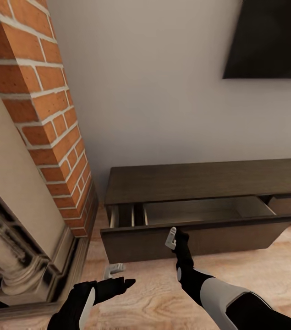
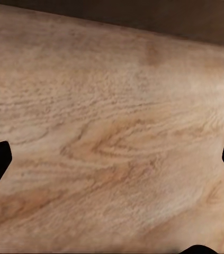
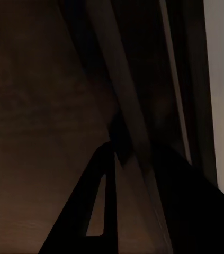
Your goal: Place each of the two pumpkins and all three candles from the living room inside a cabinet in the living room (use any cabinet), then make sure every cabinet is closed, and position the cauldron so it is next to a table in the living room.
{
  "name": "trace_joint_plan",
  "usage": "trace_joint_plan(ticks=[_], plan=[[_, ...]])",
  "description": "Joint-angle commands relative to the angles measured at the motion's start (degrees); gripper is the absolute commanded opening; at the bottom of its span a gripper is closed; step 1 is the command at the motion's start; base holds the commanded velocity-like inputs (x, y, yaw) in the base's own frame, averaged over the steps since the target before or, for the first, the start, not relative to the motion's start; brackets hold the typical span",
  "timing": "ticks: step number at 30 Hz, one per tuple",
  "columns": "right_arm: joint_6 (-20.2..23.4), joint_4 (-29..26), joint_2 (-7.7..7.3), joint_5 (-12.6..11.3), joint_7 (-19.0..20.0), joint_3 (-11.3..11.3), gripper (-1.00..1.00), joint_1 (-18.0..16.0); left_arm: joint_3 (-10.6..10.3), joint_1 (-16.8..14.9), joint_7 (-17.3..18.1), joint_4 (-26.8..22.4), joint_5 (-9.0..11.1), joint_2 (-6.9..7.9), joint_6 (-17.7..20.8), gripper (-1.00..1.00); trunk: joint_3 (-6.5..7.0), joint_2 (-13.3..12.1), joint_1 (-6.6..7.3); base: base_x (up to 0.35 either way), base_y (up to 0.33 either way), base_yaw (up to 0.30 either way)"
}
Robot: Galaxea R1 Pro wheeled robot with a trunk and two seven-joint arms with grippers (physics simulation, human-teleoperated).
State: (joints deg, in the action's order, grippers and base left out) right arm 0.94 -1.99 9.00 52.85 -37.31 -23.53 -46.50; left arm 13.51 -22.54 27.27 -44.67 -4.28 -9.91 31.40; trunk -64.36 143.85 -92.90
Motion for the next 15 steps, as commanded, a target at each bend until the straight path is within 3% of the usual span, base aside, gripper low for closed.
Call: trace_joint_plan(ticks=[1,15], plan=[[0.0,1.0,0.02,0.2,3.5,-0.4,-1.00,0.0,0.4,0.0,0.5,-0.1,-0.5,-0.09,0.3,1.00,-0.06,0.0,0.02,-0.150,0.000,0.000],[0.0,1.1,-0.03,0.1,3.5,-0.4,-1.00,0.0,0.4,0.0,0.5,0.2,-0.5,-0.09,0.4,1.00,-0.06,0.0,0.02,-0.138,0.000,0.000]])
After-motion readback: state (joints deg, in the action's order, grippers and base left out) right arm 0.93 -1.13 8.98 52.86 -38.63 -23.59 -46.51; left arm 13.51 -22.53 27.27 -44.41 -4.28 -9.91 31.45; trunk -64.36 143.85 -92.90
